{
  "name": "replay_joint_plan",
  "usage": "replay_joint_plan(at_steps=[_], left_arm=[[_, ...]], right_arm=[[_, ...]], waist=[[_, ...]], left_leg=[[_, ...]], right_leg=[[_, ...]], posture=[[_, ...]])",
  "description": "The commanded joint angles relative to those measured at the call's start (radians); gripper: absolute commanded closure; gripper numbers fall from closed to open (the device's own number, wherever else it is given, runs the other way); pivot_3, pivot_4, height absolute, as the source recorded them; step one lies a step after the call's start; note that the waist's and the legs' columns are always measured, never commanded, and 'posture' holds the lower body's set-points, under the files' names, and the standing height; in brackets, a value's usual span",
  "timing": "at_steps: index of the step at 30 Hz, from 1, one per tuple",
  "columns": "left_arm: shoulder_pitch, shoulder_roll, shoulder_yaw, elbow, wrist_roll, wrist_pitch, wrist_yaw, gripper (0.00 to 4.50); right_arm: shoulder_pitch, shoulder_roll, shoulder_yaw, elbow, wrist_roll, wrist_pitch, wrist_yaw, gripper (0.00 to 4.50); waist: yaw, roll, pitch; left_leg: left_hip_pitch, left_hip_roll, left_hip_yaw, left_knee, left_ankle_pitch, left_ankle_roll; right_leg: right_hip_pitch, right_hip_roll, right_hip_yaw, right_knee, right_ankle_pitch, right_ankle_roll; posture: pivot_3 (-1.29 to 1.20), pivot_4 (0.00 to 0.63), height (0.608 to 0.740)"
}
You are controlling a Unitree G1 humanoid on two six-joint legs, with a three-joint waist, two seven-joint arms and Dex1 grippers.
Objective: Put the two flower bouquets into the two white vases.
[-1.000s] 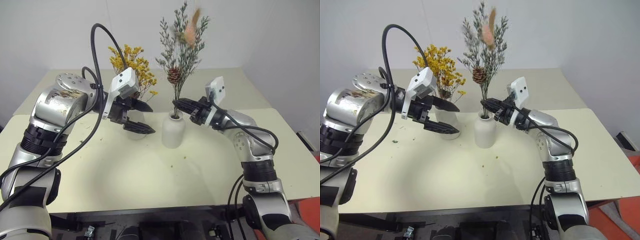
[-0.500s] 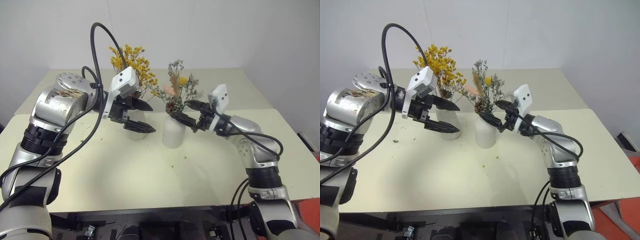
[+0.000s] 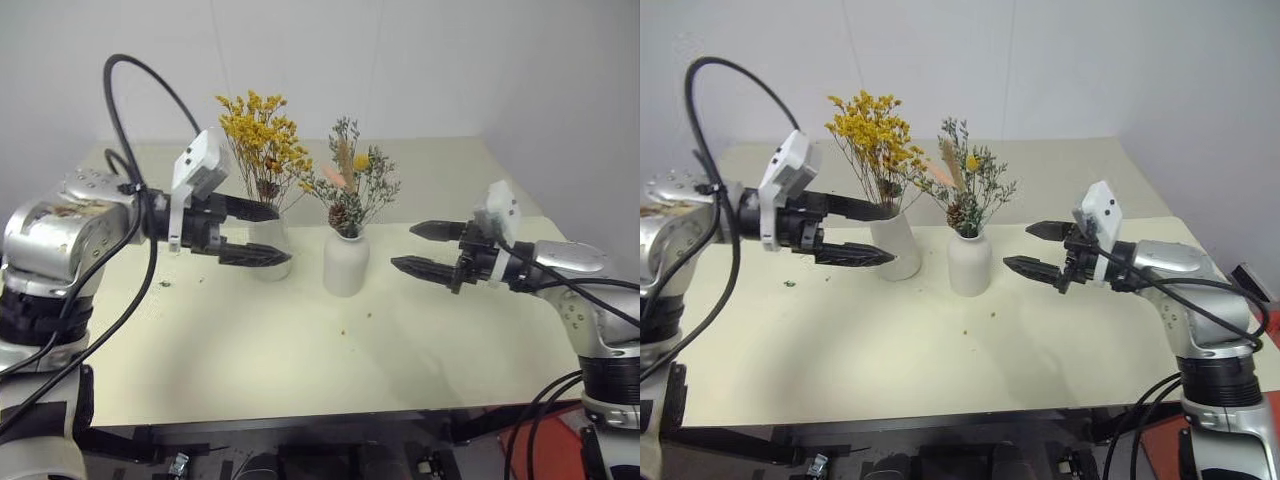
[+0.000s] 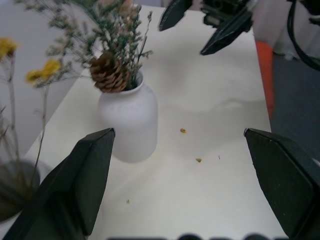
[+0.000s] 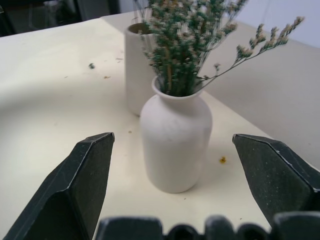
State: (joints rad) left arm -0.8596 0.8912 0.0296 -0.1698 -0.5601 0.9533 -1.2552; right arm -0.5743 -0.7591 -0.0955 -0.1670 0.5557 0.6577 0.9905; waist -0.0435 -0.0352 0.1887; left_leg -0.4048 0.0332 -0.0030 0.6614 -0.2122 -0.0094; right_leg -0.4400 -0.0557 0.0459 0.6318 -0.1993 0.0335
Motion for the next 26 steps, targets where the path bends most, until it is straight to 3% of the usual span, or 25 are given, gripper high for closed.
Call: replay_joint_plan(at_steps=[1,6,13,26], left_arm=[[0.117,0.001,0.2,-0.133,-0.097,0.029,0.088,0.0],[0.351,0.003,0.394,-0.206,-0.132,-0.062,0.126,0.0],[0.59,0.058,0.515,-0.195,-0.11,-0.211,0.069,0.0],[0.669,0.095,0.544,-0.125,-0.134,-0.314,0.043,0.0]], right_arm=[[0.008,-0.043,-0.025,-0.002,0.006,-0.018,0.039,0.02],[0.015,-0.072,-0.032,0.018,0.0,-0.027,0.059,0.02],[0.024,-0.105,-0.049,0.017,0.009,-0.023,0.069,0.02],[0.06,-0.125,-0.086,-0.03,0.023,-0.007,0.056,0.02]], waist=[[-0.001,0.0,0.0],[0.0,0.0,0.0],[0.004,-0.001,0.0],[0.006,-0.001,0.0]], left_leg=[[0.0,0.0,0.0,0.0,0.0,0.0],[0.0,0.0,0.0,0.0,0.0,0.0],[0.001,0.0,0.001,0.0,0.0,0.0],[0.001,0.0,0.001,0.0,0.0,0.0]], right_leg=[[0.0,0.0,0.0,0.0,0.0,0.0],[0.0,-0.001,0.0,0.0,0.0,0.0],[0.001,-0.001,0.0,-0.001,0.0,0.0],[0.001,-0.001,-0.001,-0.001,0.0,0.0]], posture=[[0.0,0.15,0.74],[0.0,0.15,0.74],[0.0,0.15,0.74],[0.0,0.15,0.74]])
